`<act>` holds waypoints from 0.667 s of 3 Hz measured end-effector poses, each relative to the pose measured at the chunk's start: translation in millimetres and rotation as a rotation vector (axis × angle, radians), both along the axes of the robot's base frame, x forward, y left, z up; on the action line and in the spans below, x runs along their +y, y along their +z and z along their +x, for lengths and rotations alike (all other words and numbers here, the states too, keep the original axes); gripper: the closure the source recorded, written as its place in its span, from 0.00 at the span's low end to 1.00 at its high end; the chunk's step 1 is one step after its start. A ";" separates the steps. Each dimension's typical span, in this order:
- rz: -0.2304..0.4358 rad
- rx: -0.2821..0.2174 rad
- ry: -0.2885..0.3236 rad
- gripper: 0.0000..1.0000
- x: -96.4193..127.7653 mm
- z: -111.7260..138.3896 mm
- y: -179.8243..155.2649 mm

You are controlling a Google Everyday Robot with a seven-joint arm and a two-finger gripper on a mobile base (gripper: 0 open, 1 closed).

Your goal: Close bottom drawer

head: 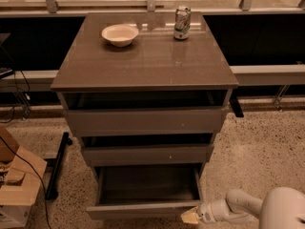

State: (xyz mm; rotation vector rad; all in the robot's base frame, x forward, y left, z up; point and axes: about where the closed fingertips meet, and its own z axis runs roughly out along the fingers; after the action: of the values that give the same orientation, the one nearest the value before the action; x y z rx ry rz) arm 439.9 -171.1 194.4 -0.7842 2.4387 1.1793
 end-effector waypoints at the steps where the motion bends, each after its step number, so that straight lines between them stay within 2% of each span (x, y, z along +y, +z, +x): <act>1: 0.008 -0.091 -0.048 1.00 9.9 15.8 -2.0; 2: 0.029 -0.177 -0.078 0.98 24.9 43.0 -3.6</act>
Offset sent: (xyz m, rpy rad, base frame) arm 0.1097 0.0363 -0.0001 0.0475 -0.3533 -0.1475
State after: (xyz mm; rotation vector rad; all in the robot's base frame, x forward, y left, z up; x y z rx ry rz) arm 482.9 -146.3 190.9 -0.7451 2.2815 1.0663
